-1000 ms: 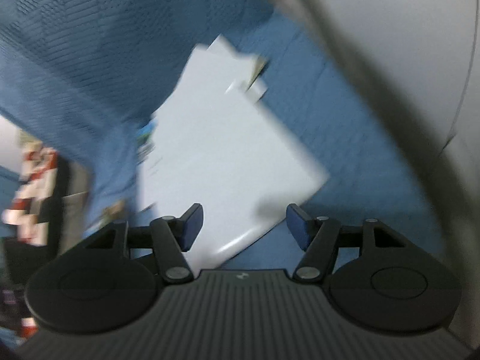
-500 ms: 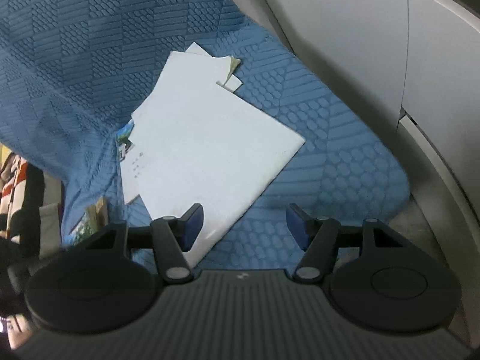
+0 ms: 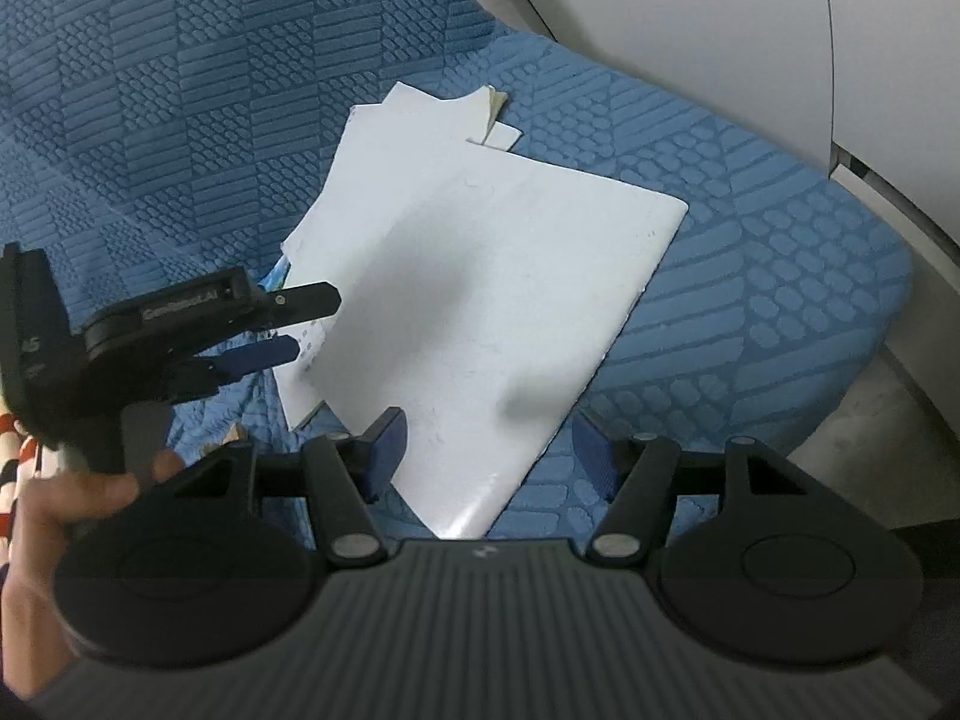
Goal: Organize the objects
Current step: 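Lower both tools to the edge of the top white sheet, then close the left tool on the white sheet's edge and lift it, then close the right tool on the sheet's edge while the left tool holds it, then carry the white sheet with both tools over the book stack, then lower the sheet flat onto the book stack and open both tools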
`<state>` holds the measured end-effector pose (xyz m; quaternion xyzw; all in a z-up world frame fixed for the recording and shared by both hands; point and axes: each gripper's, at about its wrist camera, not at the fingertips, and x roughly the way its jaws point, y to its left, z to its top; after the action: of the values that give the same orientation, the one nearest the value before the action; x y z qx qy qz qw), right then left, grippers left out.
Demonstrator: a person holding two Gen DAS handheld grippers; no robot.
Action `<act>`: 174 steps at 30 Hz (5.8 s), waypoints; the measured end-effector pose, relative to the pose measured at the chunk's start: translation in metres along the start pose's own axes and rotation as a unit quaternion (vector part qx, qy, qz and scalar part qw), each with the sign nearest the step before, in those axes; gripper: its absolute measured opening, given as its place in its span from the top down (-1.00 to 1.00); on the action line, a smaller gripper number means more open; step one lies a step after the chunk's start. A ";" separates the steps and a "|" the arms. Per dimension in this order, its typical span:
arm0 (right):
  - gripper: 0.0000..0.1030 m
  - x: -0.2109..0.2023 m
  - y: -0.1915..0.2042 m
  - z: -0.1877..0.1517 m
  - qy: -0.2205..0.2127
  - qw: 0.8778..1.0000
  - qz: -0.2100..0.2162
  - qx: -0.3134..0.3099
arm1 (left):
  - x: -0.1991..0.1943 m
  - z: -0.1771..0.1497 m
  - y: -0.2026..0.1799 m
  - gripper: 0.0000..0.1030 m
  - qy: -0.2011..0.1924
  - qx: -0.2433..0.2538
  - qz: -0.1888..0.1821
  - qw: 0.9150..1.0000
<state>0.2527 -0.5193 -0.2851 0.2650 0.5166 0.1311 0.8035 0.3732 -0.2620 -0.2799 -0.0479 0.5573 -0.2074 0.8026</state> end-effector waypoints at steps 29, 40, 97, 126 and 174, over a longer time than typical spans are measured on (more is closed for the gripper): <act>-0.24 -0.020 -0.035 -0.014 -0.002 0.999 0.004 0.046 | -0.010 -0.075 0.005 0.54 0.078 -0.111 -0.152 0.979; -0.32 -0.062 -0.064 -0.038 -0.033 0.993 0.006 0.114 | -0.044 -0.137 -0.019 0.69 0.043 -0.145 -0.126 0.980; 0.91 -0.109 -0.075 -0.074 -0.105 0.969 0.080 0.207 | -0.042 -0.226 0.009 0.86 -0.015 -0.402 -0.320 0.858; 0.89 -0.140 0.098 -0.039 -0.061 0.974 0.197 0.090 | -0.261 -0.170 0.097 0.84 -0.127 -0.348 -0.277 0.887; 0.81 -0.012 0.142 -0.172 0.060 0.994 0.080 -0.038 | -0.241 -0.274 0.191 0.29 -0.110 -0.268 -0.058 0.955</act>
<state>0.1018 -0.3585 -0.2522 0.2661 0.5358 0.2300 0.7676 0.1051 0.0470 -0.2304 -0.3163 0.4971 -0.0901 0.8030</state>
